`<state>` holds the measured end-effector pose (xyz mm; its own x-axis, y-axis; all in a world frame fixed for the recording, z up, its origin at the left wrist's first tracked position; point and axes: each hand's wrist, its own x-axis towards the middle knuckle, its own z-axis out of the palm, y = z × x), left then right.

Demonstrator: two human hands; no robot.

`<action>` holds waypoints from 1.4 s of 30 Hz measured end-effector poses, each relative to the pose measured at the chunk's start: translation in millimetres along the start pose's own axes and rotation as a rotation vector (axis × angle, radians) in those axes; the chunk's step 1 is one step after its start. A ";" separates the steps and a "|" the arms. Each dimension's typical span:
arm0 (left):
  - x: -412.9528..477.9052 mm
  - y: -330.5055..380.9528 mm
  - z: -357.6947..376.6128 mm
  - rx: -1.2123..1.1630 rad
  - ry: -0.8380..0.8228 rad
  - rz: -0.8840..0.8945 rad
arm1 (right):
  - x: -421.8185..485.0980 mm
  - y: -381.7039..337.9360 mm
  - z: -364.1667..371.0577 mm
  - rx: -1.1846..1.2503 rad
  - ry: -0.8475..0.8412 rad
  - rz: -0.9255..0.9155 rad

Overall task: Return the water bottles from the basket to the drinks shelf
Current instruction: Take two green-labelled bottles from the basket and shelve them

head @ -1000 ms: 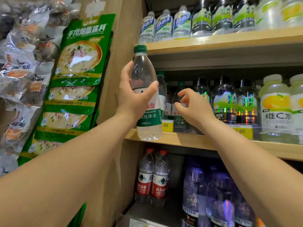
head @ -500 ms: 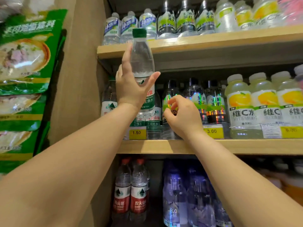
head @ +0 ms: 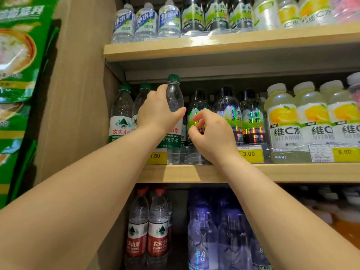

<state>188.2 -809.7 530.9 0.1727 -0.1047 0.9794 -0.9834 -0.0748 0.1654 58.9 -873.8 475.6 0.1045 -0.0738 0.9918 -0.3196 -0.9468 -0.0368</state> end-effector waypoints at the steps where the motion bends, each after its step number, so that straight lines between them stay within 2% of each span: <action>1: 1.5 1.6 -0.3 0.018 -0.004 -0.008 | 0.1 0.1 -0.1 0.000 -0.002 0.002; 7: 7.6 7.1 -1.6 0.109 -0.070 -0.068 | -0.1 -1.6 0.8 -0.010 -0.013 0.010; 15: -0.8 0.2 4.2 0.168 -0.024 -0.039 | -0.7 -5.8 -0.2 -0.070 -0.024 0.019; 21: -44.6 1.4 -26.4 0.000 -0.023 -0.005 | -19.4 -18.5 -21.0 -0.088 -0.044 -0.013; 27: -160.7 40.2 -48.8 -0.329 -0.036 -0.035 | -96.3 -15.3 -77.5 -0.078 -0.061 0.022; 31: -256.9 95.6 -45.9 -0.460 -0.178 -0.171 | -176.8 -2.7 -143.5 -0.104 -0.134 0.157; 35: -346.9 155.6 -44.7 -0.584 -0.431 -0.293 | -269.3 8.9 -227.1 -0.163 -0.273 0.381; 38: -411.2 203.4 -44.0 -0.692 -0.669 -0.315 | -338.9 11.1 -296.6 -0.210 -0.380 0.571; 42: -481.0 279.3 -40.4 -0.853 -0.880 -0.260 | -415.5 13.7 -385.3 -0.323 -0.496 0.780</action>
<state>-171.8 -740.2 110.7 0.0223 -0.8342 0.5510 -0.5805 0.4380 0.6865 -351.8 -735.4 110.2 0.1156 -0.8359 0.5365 -0.7017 -0.4510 -0.5515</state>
